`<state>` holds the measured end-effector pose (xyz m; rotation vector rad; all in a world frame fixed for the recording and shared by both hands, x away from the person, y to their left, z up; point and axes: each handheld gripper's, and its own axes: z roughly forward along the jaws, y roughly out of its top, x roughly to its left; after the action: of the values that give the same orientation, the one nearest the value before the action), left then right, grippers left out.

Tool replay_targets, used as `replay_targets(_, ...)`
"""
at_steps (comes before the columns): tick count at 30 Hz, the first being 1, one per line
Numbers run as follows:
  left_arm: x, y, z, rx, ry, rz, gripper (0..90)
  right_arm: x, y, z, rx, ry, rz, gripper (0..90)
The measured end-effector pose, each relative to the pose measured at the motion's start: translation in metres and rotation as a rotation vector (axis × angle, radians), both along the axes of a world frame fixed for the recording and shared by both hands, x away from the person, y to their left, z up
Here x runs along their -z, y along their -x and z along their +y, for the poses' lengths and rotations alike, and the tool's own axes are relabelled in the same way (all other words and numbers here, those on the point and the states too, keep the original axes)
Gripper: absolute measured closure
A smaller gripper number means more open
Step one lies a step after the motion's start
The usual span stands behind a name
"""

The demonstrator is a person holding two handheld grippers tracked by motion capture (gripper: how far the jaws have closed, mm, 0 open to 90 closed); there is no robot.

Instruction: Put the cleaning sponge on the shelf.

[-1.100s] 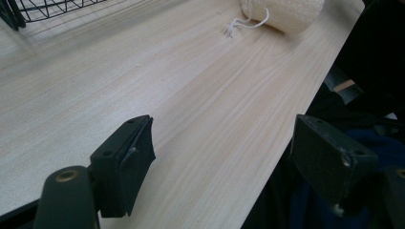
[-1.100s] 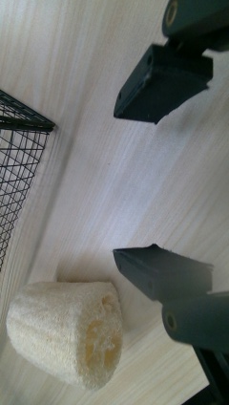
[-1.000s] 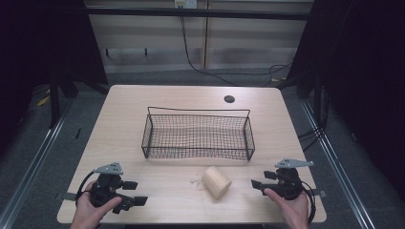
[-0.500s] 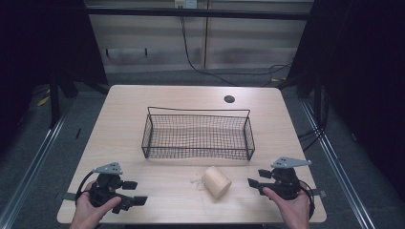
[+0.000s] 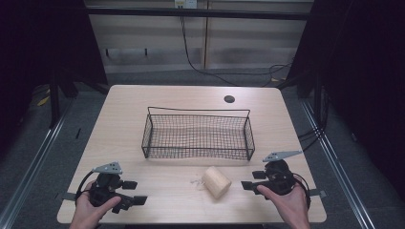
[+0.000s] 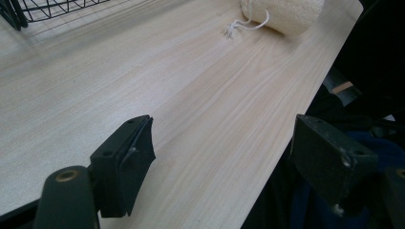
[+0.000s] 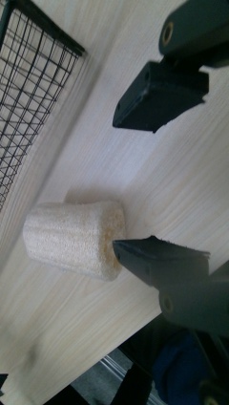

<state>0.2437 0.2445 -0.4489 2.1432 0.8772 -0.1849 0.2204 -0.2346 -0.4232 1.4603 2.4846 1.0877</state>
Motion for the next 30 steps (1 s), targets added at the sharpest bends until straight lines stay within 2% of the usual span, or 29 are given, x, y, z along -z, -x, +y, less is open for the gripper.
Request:
replay_targets(1, 0.000, 0.000, 0.000, -0.001, -0.001, 0.002, 22.4, -0.004, -0.003, 0.005, -0.028, 0.018, 0.035, 32.4)
replay_targets(3, 0.000, 0.000, 0.000, -0.001, -0.003, 0.002, 22.4, -0.004, -0.005, 0.007, -0.036, 0.018, 0.039, 30.2)
replay_targets(5, 0.000, 0.000, 0.000, 0.001, -0.003, 0.005, 22.4, -0.009, -0.011, 0.012, -0.048, 0.013, 0.071, 27.8)
replay_targets(10, 0.000, 0.000, 0.001, -0.012, -0.005, 0.003, 22.4, -0.014, -0.017, 0.020, -0.085, 0.024, 0.097, 28.8)
replay_targets(15, 0.000, 0.000, 0.000, -0.002, 0.000, 0.010, 22.4, -0.020, -0.026, 0.028, -0.122, 0.042, 0.106, 30.5)
replay_targets(17, 0.000, 0.000, 0.000, 0.002, -0.004, 0.005, 22.4, -0.022, -0.032, 0.033, -0.141, 0.047, 0.125, 29.9)
replay_targets(30, 0.002, -0.001, 0.000, -0.007, -0.004, 0.007, 22.4, -0.032, -0.049, 0.052, -0.177, 0.088, 0.156, 29.0)
